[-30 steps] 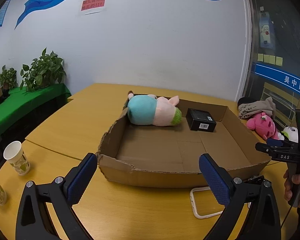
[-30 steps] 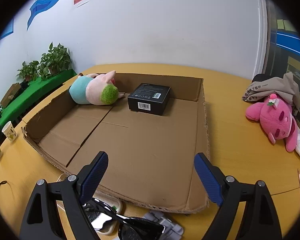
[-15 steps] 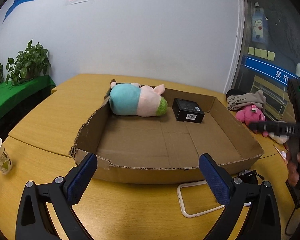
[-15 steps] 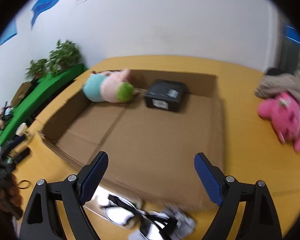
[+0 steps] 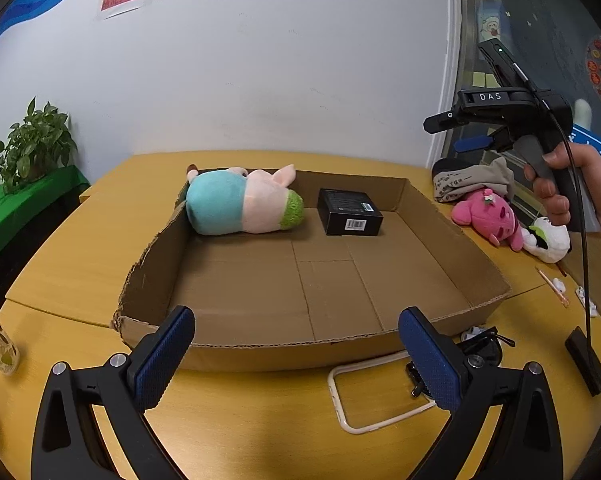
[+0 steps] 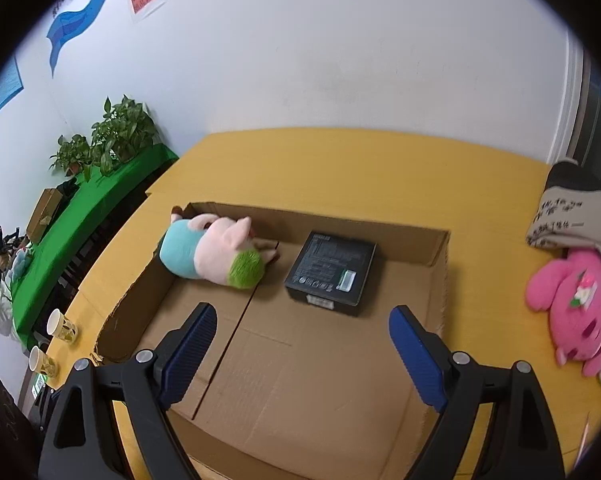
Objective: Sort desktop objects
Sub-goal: 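Move the left gripper to the black sunglasses and close on them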
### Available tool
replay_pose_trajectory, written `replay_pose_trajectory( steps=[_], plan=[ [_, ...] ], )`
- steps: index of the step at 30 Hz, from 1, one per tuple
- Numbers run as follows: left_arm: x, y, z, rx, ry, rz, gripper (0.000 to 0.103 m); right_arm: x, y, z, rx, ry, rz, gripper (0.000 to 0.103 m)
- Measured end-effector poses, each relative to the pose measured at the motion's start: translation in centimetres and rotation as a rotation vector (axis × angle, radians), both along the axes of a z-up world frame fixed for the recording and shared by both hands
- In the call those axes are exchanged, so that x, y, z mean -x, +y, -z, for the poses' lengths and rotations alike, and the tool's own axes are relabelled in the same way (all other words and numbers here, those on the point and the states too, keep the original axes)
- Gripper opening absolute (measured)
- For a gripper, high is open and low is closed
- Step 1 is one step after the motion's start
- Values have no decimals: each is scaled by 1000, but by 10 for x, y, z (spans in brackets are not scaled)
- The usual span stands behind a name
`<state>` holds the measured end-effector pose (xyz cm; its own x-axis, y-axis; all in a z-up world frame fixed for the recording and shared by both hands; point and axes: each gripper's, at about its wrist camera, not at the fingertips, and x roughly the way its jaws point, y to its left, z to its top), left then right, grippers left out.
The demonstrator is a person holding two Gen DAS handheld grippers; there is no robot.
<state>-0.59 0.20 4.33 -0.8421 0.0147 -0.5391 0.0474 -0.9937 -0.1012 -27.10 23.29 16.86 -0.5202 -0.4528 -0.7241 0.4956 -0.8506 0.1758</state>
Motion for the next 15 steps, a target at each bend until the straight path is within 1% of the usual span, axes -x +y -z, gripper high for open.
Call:
replay_pose_trajectory(
  steps=[2,5,8,11,13,15],
  plan=[
    [0,1,2,-8,-4,-3,103,-4,8,7,10,-16,-2,88],
    [2,3,9,-43,-31,0,103,-17,10,24,-16,-50,-47,88],
    [5,8,13,-28,-47,22,103,-42,12,41,-27,-61,-98,88],
    [6,14,17,-3,-60,52,103,-75,25,59,25,-84,-114,88],
    [8,15,23,9,-76,56,103,-100,42,72,78,-92,-103,88],
    [10,14,29,8,-99,62,103,-122,58,85,106,-88,-86,88]
  ],
)
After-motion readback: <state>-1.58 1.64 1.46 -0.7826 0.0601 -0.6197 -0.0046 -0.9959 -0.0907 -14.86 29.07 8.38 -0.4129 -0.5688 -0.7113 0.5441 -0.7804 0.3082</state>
